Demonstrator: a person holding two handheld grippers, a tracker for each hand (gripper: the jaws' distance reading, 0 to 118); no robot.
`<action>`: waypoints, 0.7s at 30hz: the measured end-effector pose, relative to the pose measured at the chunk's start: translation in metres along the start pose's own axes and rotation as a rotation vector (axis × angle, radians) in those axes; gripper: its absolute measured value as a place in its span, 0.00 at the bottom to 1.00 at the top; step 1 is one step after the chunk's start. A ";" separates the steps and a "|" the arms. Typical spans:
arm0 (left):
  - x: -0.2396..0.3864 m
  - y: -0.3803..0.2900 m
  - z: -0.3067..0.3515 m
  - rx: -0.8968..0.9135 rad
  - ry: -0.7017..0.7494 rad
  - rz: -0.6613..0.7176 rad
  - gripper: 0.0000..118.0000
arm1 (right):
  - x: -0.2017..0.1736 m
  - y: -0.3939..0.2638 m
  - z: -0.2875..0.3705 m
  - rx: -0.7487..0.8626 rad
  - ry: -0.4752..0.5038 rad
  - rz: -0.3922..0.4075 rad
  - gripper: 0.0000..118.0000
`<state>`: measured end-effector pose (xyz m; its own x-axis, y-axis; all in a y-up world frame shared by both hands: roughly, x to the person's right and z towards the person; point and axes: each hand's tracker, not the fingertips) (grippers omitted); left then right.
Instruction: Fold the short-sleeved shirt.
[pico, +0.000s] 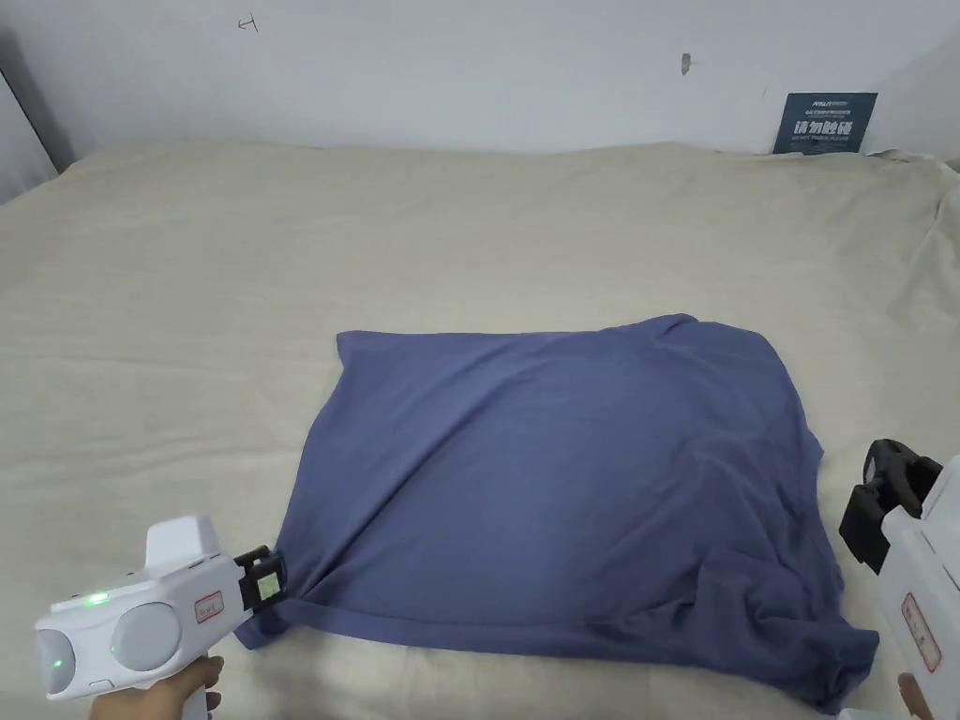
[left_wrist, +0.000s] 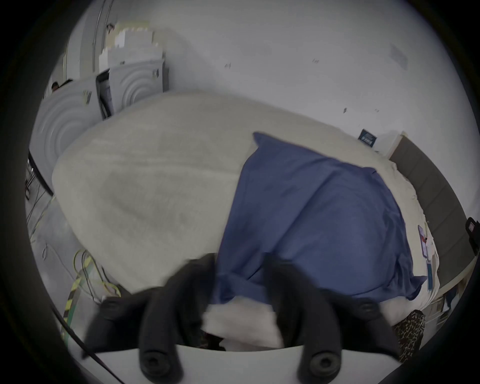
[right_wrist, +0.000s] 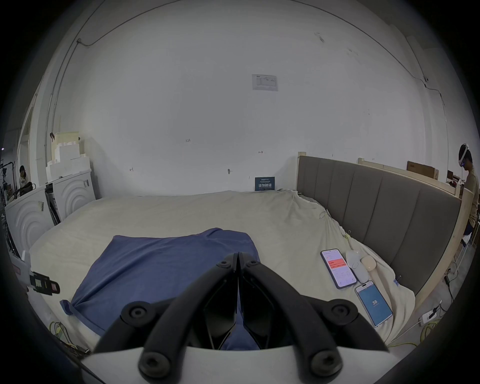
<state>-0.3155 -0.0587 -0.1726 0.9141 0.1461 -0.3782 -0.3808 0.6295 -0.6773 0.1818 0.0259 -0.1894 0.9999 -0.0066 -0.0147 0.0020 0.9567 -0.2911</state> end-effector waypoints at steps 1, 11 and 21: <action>-0.002 -0.003 -0.004 -0.015 0.022 0.013 0.74 | 0.000 -0.001 -0.001 -0.006 0.001 0.002 0.00; -0.007 -0.021 -0.045 -0.099 0.100 -0.053 0.59 | 0.000 -0.008 -0.004 -0.045 0.007 -0.008 0.00; 0.002 -0.026 -0.035 -0.055 -0.013 -0.094 0.05 | 0.019 -0.027 -0.013 -0.208 0.008 -0.060 0.01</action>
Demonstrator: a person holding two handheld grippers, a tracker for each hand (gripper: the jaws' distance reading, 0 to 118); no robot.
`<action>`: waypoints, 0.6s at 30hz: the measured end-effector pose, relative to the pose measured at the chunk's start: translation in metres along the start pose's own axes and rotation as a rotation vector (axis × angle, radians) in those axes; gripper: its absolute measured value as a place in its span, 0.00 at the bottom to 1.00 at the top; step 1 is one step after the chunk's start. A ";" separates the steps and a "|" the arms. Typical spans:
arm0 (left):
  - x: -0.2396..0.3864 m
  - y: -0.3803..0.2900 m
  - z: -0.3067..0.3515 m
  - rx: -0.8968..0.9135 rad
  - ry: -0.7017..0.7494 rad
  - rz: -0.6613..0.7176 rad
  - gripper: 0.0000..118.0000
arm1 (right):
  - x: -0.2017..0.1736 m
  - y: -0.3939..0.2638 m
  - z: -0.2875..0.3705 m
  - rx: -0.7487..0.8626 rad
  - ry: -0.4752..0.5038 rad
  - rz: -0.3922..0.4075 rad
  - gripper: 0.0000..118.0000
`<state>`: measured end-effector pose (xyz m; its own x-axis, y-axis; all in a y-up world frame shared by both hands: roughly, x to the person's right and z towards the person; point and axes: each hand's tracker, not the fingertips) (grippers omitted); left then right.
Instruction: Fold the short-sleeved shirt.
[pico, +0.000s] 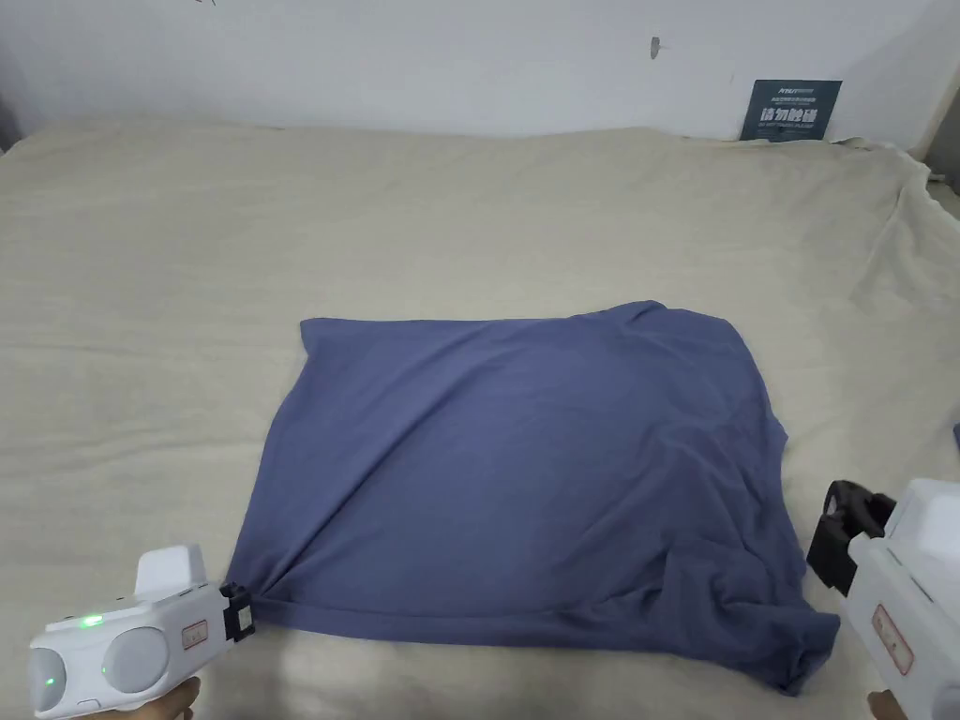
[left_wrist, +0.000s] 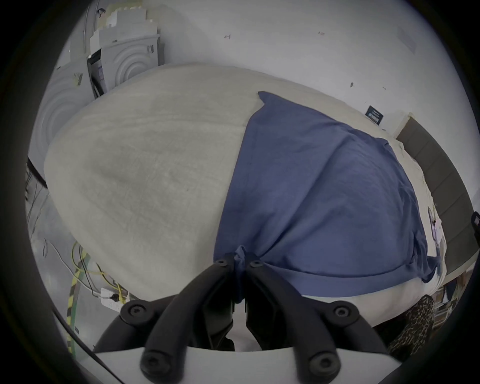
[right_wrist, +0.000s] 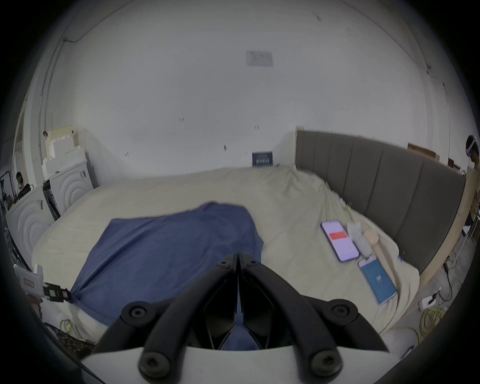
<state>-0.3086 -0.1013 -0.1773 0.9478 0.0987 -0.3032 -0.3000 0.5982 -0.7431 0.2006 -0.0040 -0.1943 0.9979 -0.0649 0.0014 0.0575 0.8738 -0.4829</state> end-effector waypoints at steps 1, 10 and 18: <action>0.002 0.001 0.004 0.010 -0.002 -0.018 0.05 | 0.002 -0.006 -0.004 -0.033 0.003 -0.021 0.03; 0.002 0.012 0.020 0.051 -0.028 -0.050 0.05 | 0.009 -0.069 -0.042 -0.318 -0.001 -0.029 0.72; 0.002 0.013 0.020 0.052 -0.028 -0.056 0.05 | 0.006 -0.097 -0.057 -0.418 0.006 -0.017 0.46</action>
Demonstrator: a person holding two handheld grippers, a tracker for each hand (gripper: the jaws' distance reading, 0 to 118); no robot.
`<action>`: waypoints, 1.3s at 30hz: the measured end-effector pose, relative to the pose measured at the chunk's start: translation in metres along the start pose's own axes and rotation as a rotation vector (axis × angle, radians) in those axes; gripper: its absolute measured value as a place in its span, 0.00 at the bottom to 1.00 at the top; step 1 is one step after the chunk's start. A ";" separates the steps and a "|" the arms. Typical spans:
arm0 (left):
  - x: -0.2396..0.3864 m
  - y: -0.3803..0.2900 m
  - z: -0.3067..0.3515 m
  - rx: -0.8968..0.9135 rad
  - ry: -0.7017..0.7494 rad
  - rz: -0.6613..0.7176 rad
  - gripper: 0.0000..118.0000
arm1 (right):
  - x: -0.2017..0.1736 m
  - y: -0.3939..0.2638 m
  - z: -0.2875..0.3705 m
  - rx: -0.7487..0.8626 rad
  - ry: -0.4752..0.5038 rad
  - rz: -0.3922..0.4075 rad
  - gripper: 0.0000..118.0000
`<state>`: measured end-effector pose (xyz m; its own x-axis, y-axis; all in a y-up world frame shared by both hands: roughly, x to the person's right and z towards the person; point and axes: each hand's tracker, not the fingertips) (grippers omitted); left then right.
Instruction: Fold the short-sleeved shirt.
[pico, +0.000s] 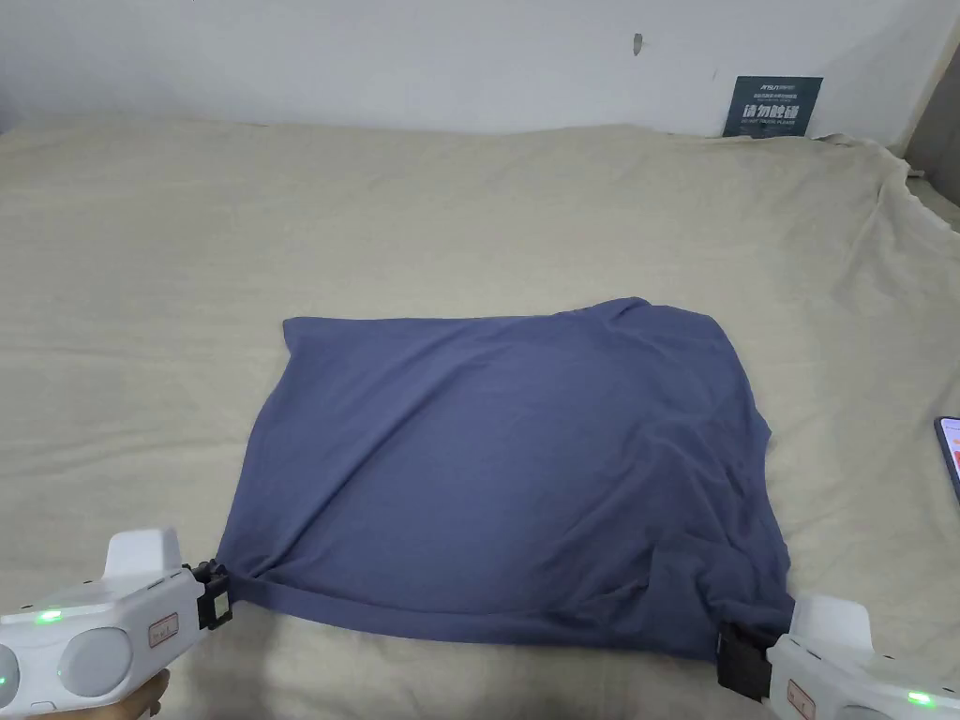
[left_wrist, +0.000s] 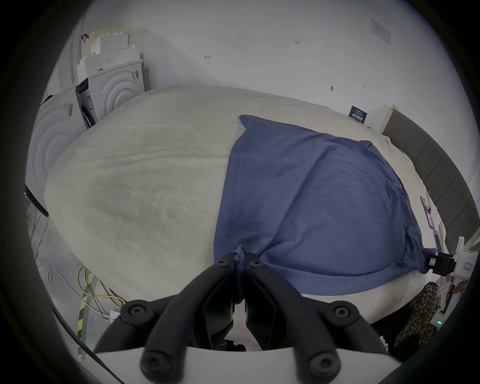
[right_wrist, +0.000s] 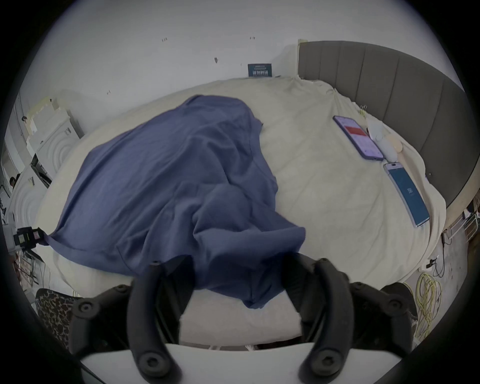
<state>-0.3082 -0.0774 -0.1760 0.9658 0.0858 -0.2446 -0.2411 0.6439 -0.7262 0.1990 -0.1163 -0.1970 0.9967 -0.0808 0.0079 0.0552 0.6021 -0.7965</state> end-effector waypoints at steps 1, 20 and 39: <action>-0.001 0.000 0.000 -0.001 0.000 0.003 0.05 | -0.002 -0.002 0.002 -0.007 0.009 0.006 0.32; -0.006 0.052 -0.009 0.068 -0.010 0.034 0.05 | -0.006 0.093 0.038 0.212 0.103 0.037 0.05; 0.016 0.132 -0.153 -0.049 0.027 -0.098 0.05 | -0.015 0.171 -0.105 0.022 0.015 -0.009 0.05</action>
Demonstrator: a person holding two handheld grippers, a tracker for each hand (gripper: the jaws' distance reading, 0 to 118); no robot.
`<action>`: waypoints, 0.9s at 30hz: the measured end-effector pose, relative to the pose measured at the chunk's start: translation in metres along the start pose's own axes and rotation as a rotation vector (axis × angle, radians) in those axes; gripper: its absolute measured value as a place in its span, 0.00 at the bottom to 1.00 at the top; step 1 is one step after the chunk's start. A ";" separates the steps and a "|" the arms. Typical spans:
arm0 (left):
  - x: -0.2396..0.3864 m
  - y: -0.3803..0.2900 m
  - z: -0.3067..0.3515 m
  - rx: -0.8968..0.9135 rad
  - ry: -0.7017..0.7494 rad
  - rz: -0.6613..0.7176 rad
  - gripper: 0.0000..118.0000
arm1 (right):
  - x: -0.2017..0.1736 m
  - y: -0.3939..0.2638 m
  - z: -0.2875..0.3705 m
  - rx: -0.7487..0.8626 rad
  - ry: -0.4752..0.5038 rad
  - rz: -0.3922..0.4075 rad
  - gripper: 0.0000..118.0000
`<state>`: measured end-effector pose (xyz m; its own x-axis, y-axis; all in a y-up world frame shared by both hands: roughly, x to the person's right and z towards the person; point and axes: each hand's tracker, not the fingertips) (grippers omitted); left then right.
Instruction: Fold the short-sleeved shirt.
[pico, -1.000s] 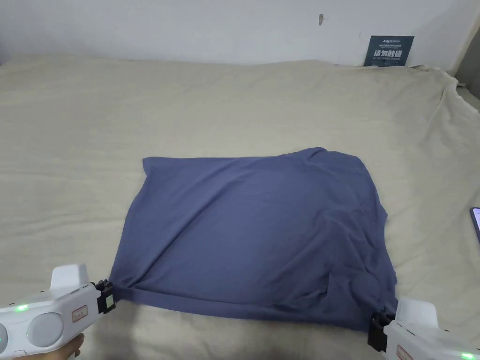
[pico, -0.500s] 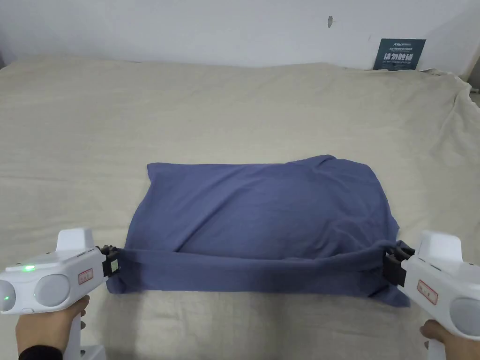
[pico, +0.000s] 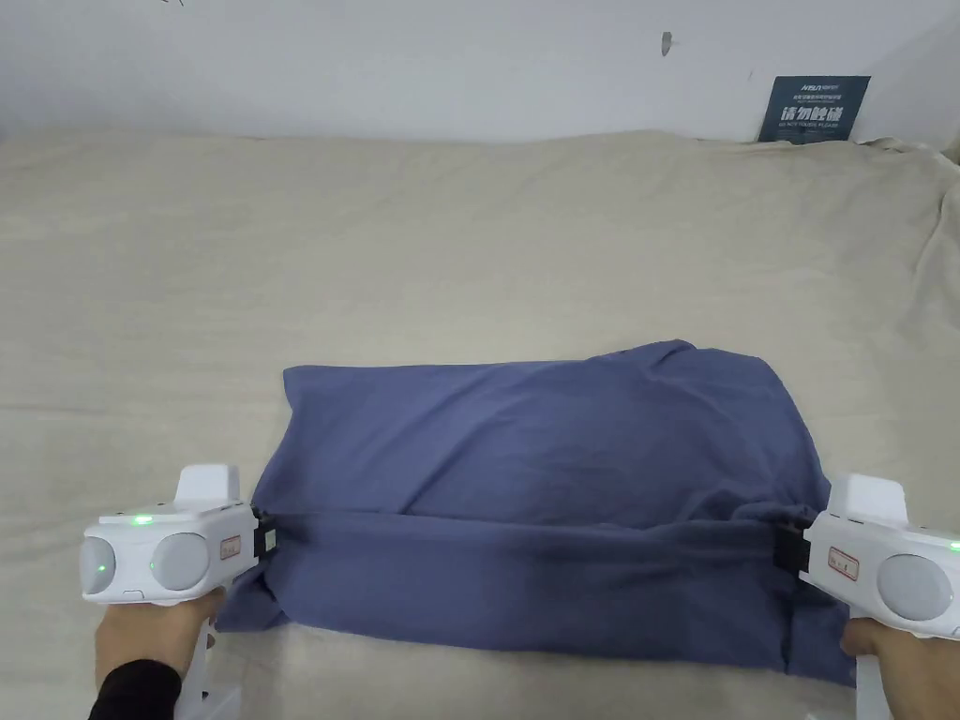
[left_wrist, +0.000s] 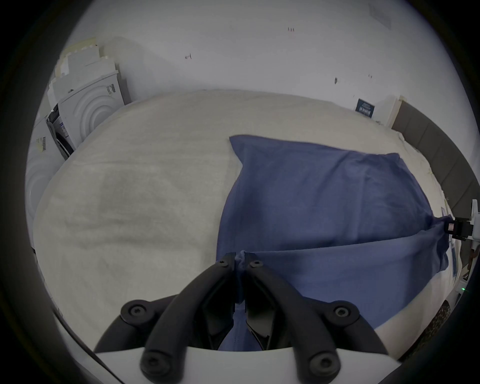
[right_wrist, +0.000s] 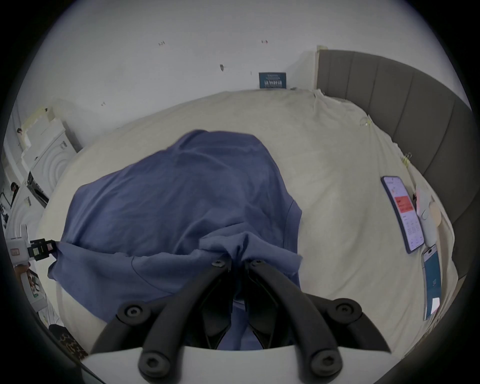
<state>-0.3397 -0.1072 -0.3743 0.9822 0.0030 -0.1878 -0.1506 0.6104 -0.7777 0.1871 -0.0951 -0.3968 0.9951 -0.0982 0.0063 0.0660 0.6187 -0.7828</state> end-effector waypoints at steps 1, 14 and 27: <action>0.000 -0.001 -0.006 -0.013 0.002 0.005 0.05 | 0.001 -0.001 -0.005 -0.009 -0.006 -0.002 0.05; 0.005 0.011 0.030 0.008 -0.005 0.125 0.81 | -0.013 -0.005 0.025 0.064 -0.054 0.022 0.78; 0.022 -0.008 0.172 0.353 0.053 0.067 0.83 | -0.027 -0.013 0.190 0.504 -0.027 0.082 0.78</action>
<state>-0.2974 0.0239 -0.2693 0.9629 0.0170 -0.2691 -0.1572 0.8463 -0.5090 0.1734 0.0478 -0.2684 0.9996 -0.0179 -0.0215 0.0083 0.9234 -0.3837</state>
